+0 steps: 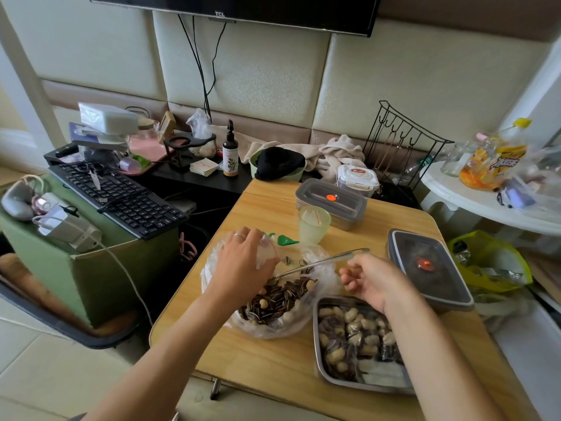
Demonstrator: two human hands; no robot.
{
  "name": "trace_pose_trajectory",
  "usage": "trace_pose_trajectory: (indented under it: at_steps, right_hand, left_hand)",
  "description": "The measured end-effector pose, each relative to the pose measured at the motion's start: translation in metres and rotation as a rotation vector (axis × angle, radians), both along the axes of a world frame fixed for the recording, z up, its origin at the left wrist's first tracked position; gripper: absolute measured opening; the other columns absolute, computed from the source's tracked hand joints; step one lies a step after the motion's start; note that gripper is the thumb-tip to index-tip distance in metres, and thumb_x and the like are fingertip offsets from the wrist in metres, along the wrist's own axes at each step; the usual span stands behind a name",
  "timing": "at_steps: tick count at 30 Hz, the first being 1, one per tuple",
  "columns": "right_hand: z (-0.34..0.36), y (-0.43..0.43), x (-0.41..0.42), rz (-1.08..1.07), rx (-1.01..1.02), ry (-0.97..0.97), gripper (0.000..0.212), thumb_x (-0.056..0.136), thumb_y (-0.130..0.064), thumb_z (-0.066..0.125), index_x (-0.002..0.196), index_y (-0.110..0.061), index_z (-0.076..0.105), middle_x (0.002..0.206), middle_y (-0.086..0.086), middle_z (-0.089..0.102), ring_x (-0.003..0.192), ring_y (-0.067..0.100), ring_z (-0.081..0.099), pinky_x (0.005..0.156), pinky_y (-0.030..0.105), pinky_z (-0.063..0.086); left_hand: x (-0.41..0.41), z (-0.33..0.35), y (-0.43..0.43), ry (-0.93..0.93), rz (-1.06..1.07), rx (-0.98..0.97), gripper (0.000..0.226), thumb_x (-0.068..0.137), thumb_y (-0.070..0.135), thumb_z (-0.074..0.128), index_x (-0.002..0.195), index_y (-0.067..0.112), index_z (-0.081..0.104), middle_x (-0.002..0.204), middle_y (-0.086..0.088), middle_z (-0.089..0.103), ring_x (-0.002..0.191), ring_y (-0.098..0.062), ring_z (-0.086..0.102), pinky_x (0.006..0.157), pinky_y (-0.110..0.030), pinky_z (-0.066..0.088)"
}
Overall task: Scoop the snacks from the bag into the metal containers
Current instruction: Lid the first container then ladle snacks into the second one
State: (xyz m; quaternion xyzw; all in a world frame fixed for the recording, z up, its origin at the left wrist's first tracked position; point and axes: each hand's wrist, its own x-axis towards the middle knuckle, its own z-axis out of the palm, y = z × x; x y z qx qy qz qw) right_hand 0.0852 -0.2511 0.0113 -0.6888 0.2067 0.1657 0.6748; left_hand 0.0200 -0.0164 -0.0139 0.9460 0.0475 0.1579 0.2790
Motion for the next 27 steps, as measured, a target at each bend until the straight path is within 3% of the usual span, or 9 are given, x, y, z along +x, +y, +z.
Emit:
trace_pose_trajectory:
  at_steps: [3,8,12,14,17,19,21,25,27]
  right_hand:
    - [-0.007,-0.004,0.004,-0.019,0.160,0.069,0.014,0.099,0.006,0.040,0.097,0.003,0.054,0.076,0.019,0.058,0.052,0.017,0.053,0.037,0.019,0.040]
    - [-0.005,-0.001,0.008,-0.009,0.377,0.069,0.010,0.105,-0.002,0.045,0.099,0.000,0.054,0.077,0.015,0.059,0.044,0.008,0.048,0.037,0.015,0.035]
    - [0.002,0.010,0.005,0.100,0.163,-0.111,0.018,0.104,-0.023,0.060,0.104,-0.005,0.062,0.074,0.003,0.061,0.051,0.009,0.046,0.042,0.019,0.035]
    - [0.009,0.022,-0.005,0.164,-0.109,-0.287,0.025,0.104,-0.031,0.059,0.101,-0.007,0.064,0.078,0.004,0.063,0.053,0.011,0.049,0.048,0.022,0.040]
    - [0.020,0.037,-0.017,0.214,-0.491,-0.559,0.028,0.105,-0.035,0.054,0.096,-0.012,0.065,0.082,0.008,0.071,0.056,0.012,0.058,0.053,0.026,0.047]
    - [0.025,0.040,-0.023,0.238,-0.497,-0.691,0.020,0.106,-0.032,0.054,0.098,-0.020,0.068,0.077,0.003,0.073,0.051,0.008,0.061,0.049,0.020,0.048]
    - [0.029,0.040,-0.027,0.263,-0.461,-0.774,0.020,0.106,-0.028,0.054,0.098,-0.020,0.070,0.072,0.002,0.073,0.048,0.011,0.063,0.048,0.019,0.049]
    - [0.032,0.039,-0.034,0.318,-0.561,-0.948,0.028,0.109,-0.024,0.050,0.091,-0.012,0.068,0.069,-0.002,0.071,0.049,0.002,0.064,0.048,0.016,0.049]
    - [0.033,0.039,-0.037,0.354,-0.595,-1.044,0.036,0.108,-0.027,0.047,0.085,-0.009,0.068,0.066,-0.001,0.069,0.050,0.005,0.065,0.046,0.025,0.053]
  left_hand:
    - [-0.005,-0.002,0.005,0.026,0.133,0.079,0.045,0.092,0.044,0.069,0.126,0.017,0.058,0.144,-0.006,0.040,0.130,-0.029,0.036,0.105,-0.045,0.034]
    - [-0.012,0.002,0.011,0.224,0.304,-0.112,0.039,0.099,0.040,0.058,0.130,0.017,0.050,0.153,-0.015,0.028,0.145,-0.034,0.020,0.111,-0.052,0.031]
    - [-0.013,0.006,0.015,0.250,0.351,-0.393,0.060,0.099,0.036,0.057,0.152,0.013,0.041,0.146,-0.018,0.045,0.143,-0.032,0.033,0.107,-0.043,0.040]
    - [-0.011,0.003,0.020,0.245,0.355,-0.466,0.063,0.095,0.039,0.059,0.149,0.009,0.047,0.122,-0.008,0.064,0.145,-0.032,0.035,0.108,-0.044,0.044]
    - [-0.011,0.004,0.026,0.223,0.402,-0.618,0.050,0.089,0.038,0.061,0.129,0.008,0.063,0.089,-0.003,0.072,0.114,-0.028,0.061,0.083,-0.037,0.057]
    - [-0.010,0.006,0.028,0.233,0.403,-0.705,0.028,0.092,0.029,0.063,0.108,0.006,0.067,0.085,-0.007,0.068,0.082,-0.022,0.060,0.068,-0.031,0.049]
    - [-0.010,0.005,0.029,0.269,0.387,-0.751,0.018,0.091,0.027,0.065,0.088,0.010,0.058,0.087,-0.009,0.060,0.079,-0.021,0.053,0.069,-0.035,0.044]
    - [-0.009,0.004,0.029,0.276,0.405,-0.784,0.022,0.091,0.027,0.065,0.081,0.015,0.050,0.072,-0.008,0.048,0.068,-0.021,0.045,0.063,-0.034,0.037]
    - [-0.008,0.003,0.027,0.241,0.427,-0.798,0.028,0.092,0.026,0.065,0.076,0.014,0.046,0.063,-0.004,0.037,0.060,-0.019,0.036,0.057,-0.031,0.030]
